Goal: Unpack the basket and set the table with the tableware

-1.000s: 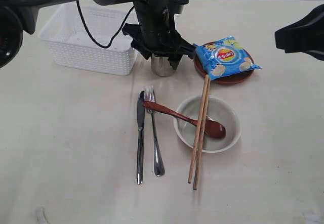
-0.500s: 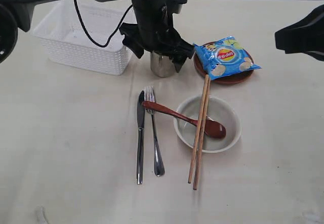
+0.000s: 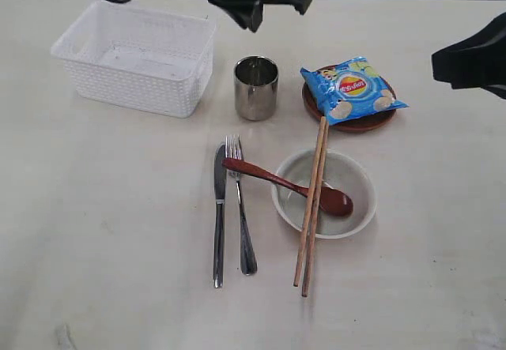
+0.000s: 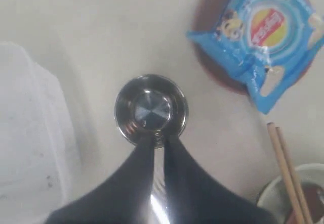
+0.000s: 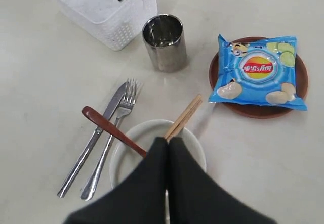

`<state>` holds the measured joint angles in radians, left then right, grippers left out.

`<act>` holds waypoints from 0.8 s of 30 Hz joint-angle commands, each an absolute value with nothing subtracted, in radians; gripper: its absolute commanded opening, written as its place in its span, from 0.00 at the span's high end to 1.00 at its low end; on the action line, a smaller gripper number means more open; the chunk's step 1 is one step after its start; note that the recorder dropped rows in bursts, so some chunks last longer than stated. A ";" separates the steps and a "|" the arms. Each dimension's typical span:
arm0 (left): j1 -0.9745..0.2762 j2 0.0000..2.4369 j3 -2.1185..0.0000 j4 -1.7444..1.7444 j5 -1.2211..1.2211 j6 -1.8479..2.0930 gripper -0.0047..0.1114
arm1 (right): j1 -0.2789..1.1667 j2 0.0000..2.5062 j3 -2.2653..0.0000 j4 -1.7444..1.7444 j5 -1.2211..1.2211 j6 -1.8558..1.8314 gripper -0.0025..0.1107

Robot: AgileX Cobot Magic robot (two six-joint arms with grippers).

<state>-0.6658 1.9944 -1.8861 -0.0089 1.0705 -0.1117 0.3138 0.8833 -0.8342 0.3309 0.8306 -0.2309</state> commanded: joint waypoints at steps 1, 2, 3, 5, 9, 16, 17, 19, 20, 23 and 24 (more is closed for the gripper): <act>-0.662 1.853 -1.879 -0.018 1.083 -0.104 0.93 | 0.308 0.811 -0.835 0.345 0.837 -0.232 0.98; -0.662 1.822 -1.879 -0.033 1.083 -0.104 0.93 | 0.308 0.788 -0.835 0.345 0.829 -0.232 0.98; -0.662 1.798 -1.879 -0.046 1.083 -0.104 0.93 | 0.308 0.769 -0.835 0.345 0.819 -0.232 0.98; -0.662 1.738 -1.879 -0.059 1.083 -0.104 0.93 | 0.308 0.720 -0.835 0.346 0.806 -0.232 0.98; -0.662 1.599 -1.826 -0.083 1.056 -0.104 0.93 | 0.308 0.617 -0.835 0.357 0.802 -0.221 0.98; -0.662 1.232 -1.511 -0.087 0.799 -0.104 0.93 | 0.308 0.433 -0.835 0.368 0.800 -0.184 0.98; -0.662 1.186 -1.456 -0.087 0.764 -0.104 0.93 | 0.308 0.414 -0.835 0.368 0.798 -0.177 0.98; -0.662 1.075 -1.356 -0.085 0.690 -0.104 0.93 | 0.308 0.373 -0.835 0.368 0.794 -0.171 0.98; -0.662 1.024 -1.320 -0.083 0.668 -0.104 0.93 | 0.308 0.358 -0.835 0.368 0.792 -0.169 0.98; -0.662 0.901 -1.220 -0.073 0.619 -0.104 0.93 | 0.308 0.310 -0.835 0.371 0.792 -0.140 0.98; -0.662 0.872 -1.199 -0.060 0.615 -0.104 0.93 | 0.308 0.299 -0.835 0.371 0.792 -0.127 0.98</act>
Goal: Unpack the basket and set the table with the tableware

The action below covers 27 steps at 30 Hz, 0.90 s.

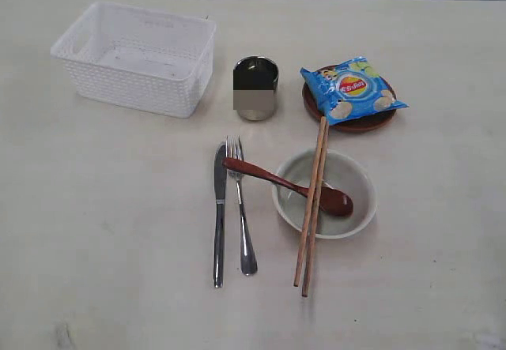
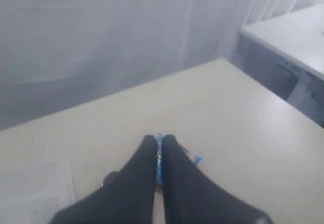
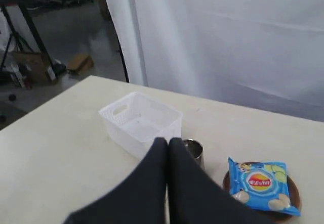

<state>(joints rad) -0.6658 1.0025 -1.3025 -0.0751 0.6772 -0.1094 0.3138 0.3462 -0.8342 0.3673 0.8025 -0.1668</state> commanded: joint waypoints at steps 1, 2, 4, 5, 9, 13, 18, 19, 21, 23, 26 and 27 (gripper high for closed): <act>-0.662 0.831 -1.171 -0.050 0.615 -0.104 0.93 | 0.308 0.284 -0.835 0.371 0.792 -0.118 0.98; -0.662 0.805 -1.154 -0.046 0.615 -0.104 0.93 | 0.308 0.274 -0.835 0.371 0.792 -0.116 0.98; -0.662 0.745 -1.124 -0.045 0.615 -0.104 0.93 | 0.308 0.251 -0.835 0.371 0.792 -0.116 0.98; -0.662 0.720 -1.116 -0.045 0.615 -0.104 0.93 | 0.308 0.243 -0.835 0.371 0.792 -0.116 0.98; -0.662 0.626 -1.112 -0.045 0.629 -0.104 0.93 | 0.308 0.210 -0.835 0.394 0.794 -0.112 0.98; -0.662 0.551 -1.112 -0.045 0.629 -0.104 0.93 | 0.308 0.201 -0.835 0.394 0.794 -0.112 0.98; -0.662 0.470 -1.112 -0.045 0.629 -0.104 0.93 | 0.308 0.201 -0.835 0.394 0.794 -0.112 0.98; -0.662 0.464 -1.112 -0.045 0.629 -0.104 0.93 | 0.308 0.201 -0.835 0.394 0.794 -0.112 0.98; -0.662 0.449 -1.112 -0.045 0.629 -0.104 0.93 | 0.308 0.201 -0.835 0.394 0.794 -0.112 0.98; -0.662 0.437 -1.107 -0.030 0.629 -0.104 0.93 | 0.308 0.201 -0.835 0.394 0.794 -0.107 0.98; -0.662 0.411 -1.071 -0.030 0.627 -0.104 0.93 | 0.308 0.201 -0.835 0.394 0.794 -0.107 0.98; -0.662 0.405 -1.056 -0.030 0.627 -0.104 0.93 | 0.308 0.201 -0.835 0.394 0.794 -0.107 0.98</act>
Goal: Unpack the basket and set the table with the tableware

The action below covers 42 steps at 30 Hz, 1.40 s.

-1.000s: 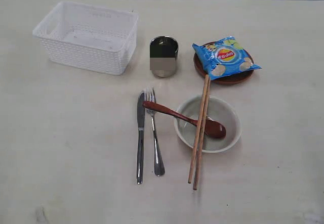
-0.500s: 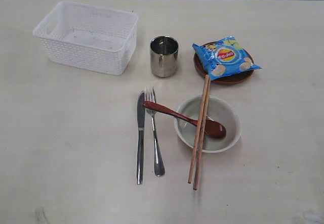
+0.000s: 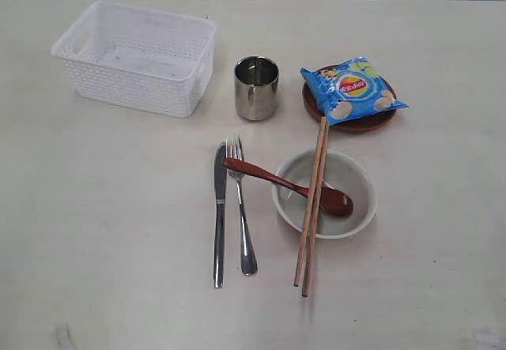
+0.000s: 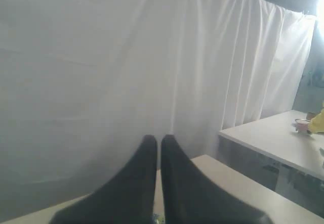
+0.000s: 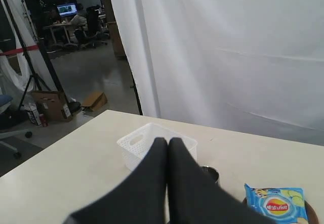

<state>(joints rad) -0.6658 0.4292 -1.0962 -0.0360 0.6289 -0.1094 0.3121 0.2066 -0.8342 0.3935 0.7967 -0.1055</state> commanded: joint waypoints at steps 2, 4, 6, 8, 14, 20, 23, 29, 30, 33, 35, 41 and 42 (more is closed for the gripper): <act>-0.662 0.383 -1.024 -0.030 0.627 -0.104 0.93 | 0.308 0.201 -0.835 0.394 0.794 -0.107 0.98; -0.662 0.358 -0.990 0.000 0.615 -0.086 0.93 | 0.308 0.201 -0.835 0.394 0.794 -0.107 0.98; -0.662 0.339 -0.957 0.021 0.568 -0.086 0.93 | 0.308 0.201 -0.835 0.394 0.794 -0.107 0.98; -0.662 0.319 -0.911 0.023 0.509 -0.082 0.93 | 0.308 0.201 -0.835 0.394 0.794 -0.107 0.98; -0.646 0.253 -0.745 0.082 0.283 -0.078 0.93 | 0.308 0.201 -0.835 0.394 0.794 -0.107 0.98; -0.442 0.206 -0.562 0.066 0.175 -0.078 0.93 | 0.308 0.201 -0.835 0.394 0.794 -0.107 0.98; -0.364 0.185 -0.494 0.066 0.158 -0.078 0.93 | 0.308 0.201 -0.835 0.394 0.794 -0.107 0.98; -0.237 0.098 -0.266 0.065 -0.032 -0.097 0.93 | 0.308 0.201 -0.835 0.394 0.794 -0.107 0.98; -0.230 0.085 -0.235 0.065 -0.096 -0.104 0.93 | 0.308 0.201 -0.835 0.394 0.794 -0.107 0.98; -0.220 0.012 -0.115 0.065 -0.201 -0.114 0.93 | 0.308 0.201 -0.835 0.394 0.794 -0.107 0.98; -0.220 0.000 -0.049 0.065 -0.198 -0.114 0.93 | 0.308 0.201 -0.835 0.394 0.794 -0.107 0.98; -0.177 0.000 0.000 0.065 -0.120 -0.087 0.93 | 0.308 0.201 -0.835 0.394 0.794 -0.102 0.98; -0.172 0.000 0.000 0.065 -0.095 -0.064 0.93 | 0.308 0.201 -0.835 0.394 0.794 -0.102 0.98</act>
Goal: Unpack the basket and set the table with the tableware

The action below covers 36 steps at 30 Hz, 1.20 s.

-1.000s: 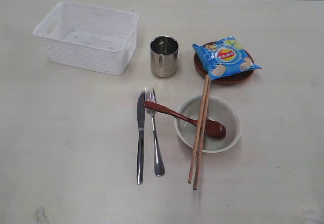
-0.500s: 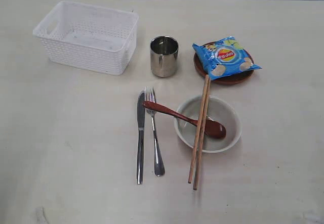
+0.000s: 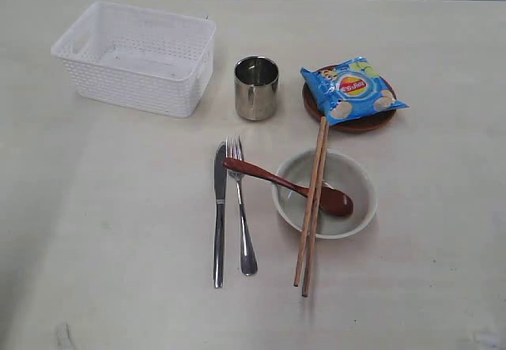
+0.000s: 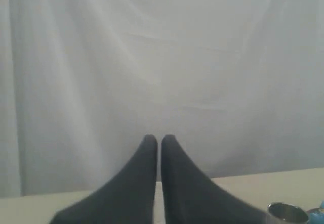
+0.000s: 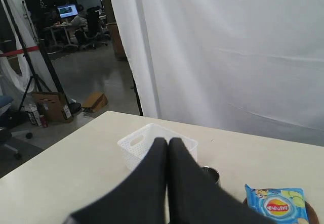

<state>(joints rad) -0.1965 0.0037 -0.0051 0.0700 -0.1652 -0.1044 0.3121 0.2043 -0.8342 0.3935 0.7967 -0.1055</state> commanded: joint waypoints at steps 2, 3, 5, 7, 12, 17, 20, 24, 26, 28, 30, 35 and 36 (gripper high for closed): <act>-0.162 0.000 0.000 0.065 -0.040 -0.012 0.93 | 0.308 0.201 -0.835 0.394 0.794 -0.102 0.98; -0.162 0.000 0.000 0.067 -0.013 0.013 0.93 | 0.308 0.201 -0.835 0.394 0.794 -0.102 0.98; -0.162 0.000 0.000 0.067 0.046 0.069 0.93 | 0.308 0.201 -0.835 0.394 0.794 -0.102 0.98; -0.162 0.000 0.000 0.072 0.107 0.098 0.93 | 0.308 0.201 -0.835 0.394 0.794 -0.102 0.98; -0.162 0.000 0.000 0.070 0.262 0.098 0.93 | 0.308 0.201 -0.835 0.394 0.794 -0.102 0.98; -0.162 0.000 0.000 0.070 0.336 0.098 0.93 | 0.308 0.201 -0.835 0.394 0.794 -0.102 0.98; -0.162 0.000 0.000 0.070 0.320 0.098 0.93 | 0.308 0.201 -0.835 0.394 0.794 -0.102 0.98; -0.162 0.000 0.000 0.070 0.319 0.098 0.93 | 0.308 0.201 -0.835 0.394 0.794 -0.102 0.98; -0.162 0.000 0.000 0.070 0.319 0.098 0.93 | 0.308 0.201 -0.835 0.394 0.794 -0.102 0.98; -0.162 0.000 0.000 0.070 0.319 0.098 0.93 | 0.308 0.201 -0.835 0.394 0.794 -0.102 0.98; -0.162 0.000 0.000 0.070 0.319 0.098 0.93 | 0.308 0.201 -0.835 0.394 0.794 -0.102 0.98; -0.162 0.000 0.000 0.070 0.319 0.098 0.93 | 0.308 0.201 -0.835 0.394 0.794 -0.102 0.98; -0.162 0.000 0.000 0.070 0.319 0.098 0.93 | 0.308 0.201 -0.835 0.394 0.794 -0.102 0.98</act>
<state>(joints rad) -0.1628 0.0037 -0.0030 0.0700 0.3284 0.0960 0.3121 0.2043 -0.8342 0.3935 0.7967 -0.0997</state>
